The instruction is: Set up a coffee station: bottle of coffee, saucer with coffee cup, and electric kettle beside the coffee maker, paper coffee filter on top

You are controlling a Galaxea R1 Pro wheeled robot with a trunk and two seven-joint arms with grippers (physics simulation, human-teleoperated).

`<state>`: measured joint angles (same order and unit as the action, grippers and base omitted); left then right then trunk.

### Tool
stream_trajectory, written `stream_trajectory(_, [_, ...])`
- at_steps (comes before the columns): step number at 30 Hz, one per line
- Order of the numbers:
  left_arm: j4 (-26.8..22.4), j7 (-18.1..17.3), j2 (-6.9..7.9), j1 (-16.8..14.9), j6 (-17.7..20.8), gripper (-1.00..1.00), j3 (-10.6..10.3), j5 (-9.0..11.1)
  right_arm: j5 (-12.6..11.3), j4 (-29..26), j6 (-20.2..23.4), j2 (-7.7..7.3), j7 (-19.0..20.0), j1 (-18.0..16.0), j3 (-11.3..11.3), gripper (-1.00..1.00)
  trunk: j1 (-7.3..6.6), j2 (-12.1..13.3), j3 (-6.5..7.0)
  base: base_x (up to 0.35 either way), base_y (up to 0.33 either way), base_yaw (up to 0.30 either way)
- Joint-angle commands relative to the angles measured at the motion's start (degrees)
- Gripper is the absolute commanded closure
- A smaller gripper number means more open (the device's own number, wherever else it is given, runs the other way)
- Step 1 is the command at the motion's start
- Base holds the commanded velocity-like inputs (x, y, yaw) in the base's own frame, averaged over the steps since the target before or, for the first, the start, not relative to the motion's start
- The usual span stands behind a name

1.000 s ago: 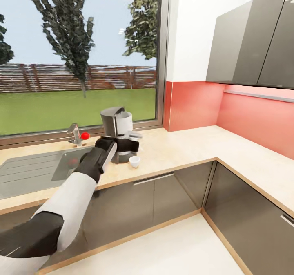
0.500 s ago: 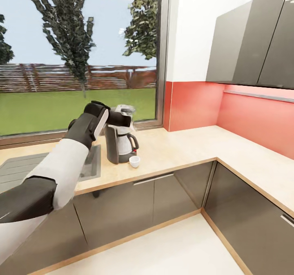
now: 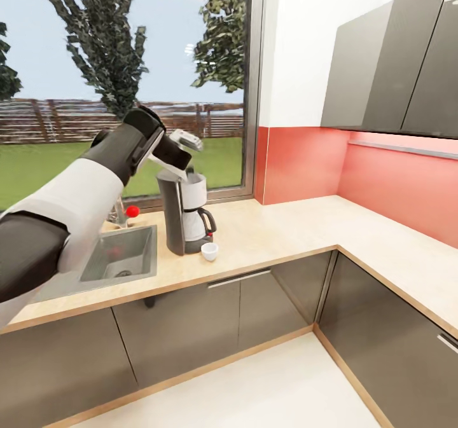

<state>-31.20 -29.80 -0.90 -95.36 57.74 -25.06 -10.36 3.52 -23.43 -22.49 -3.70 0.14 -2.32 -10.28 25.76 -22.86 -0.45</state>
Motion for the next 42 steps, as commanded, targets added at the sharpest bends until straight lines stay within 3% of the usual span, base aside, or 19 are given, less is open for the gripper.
stream_trajectory(1, [0.02,-2.1,0.06,-0.1,-0.04,1.0,-0.57,-1.99,0.37,0.05,-0.19,0.02,0.03,-0.04,-0.26,-1.0,0.02,-0.06,-0.05,0.0,0.0,0.0])
stream_trajectory(3, [-0.03,-3.65,0.08,-0.12,-0.02,1.0,-1.55,-3.28,0.39,0.05,-0.19,0.01,0.03,-0.03,-0.26,-1.0,0.02,-0.06,-0.05,0.0,0.0,0.0])
stream_trajectory(5, [-0.27,-6.28,0.03,-0.05,0.0,1.0,-3.97,-5.41,0.39,0.05,-0.19,0.01,0.04,-0.04,-0.26,-1.0,0.02,-0.06,-0.05,0.0,0.0,0.0])
stream_trajectory(7, [-0.49,-8.94,0.02,-0.01,0.0,1.0,-5.15,-6.21,0.36,0.05,-0.19,0.01,0.04,-0.05,-0.26,-1.0,0.02,-0.06,-0.05,0.002,0.0,0.0])
stream_trajectory(13, [-0.78,-10.25,-0.03,-0.08,0.0,1.0,-5.62,-8.05,0.36,0.05,-0.19,0.01,0.04,-0.04,-0.26,-1.0,0.02,-0.06,-0.05,0.188,0.0,0.0])
stream_trajectory(19, [-0.88,-10.38,-0.68,-0.15,0.05,1.0,-5.6,-13.97,0.38,0.05,-0.19,0.01,0.04,-0.05,-0.26,-1.0,0.02,-0.06,-0.05,0.181,0.0,0.0])
stream_trajectory(22, [-0.97,-10.37,-0.81,-0.44,0.08,1.0,-5.55,-15.26,0.39,0.05,-0.19,0.01,0.04,-0.05,-0.26,-1.0,0.02,-0.06,-0.05,0.015,0.0,0.0])
stream_trajectory(42, [-1.32,-10.41,-1.67,-1.13,0.09,1.0,-5.53,-16.0,0.36,0.05,-0.19,0.01,0.04,-0.04,-0.26,-1.0,0.02,-0.06,-0.02,0.114,0.0,0.0])
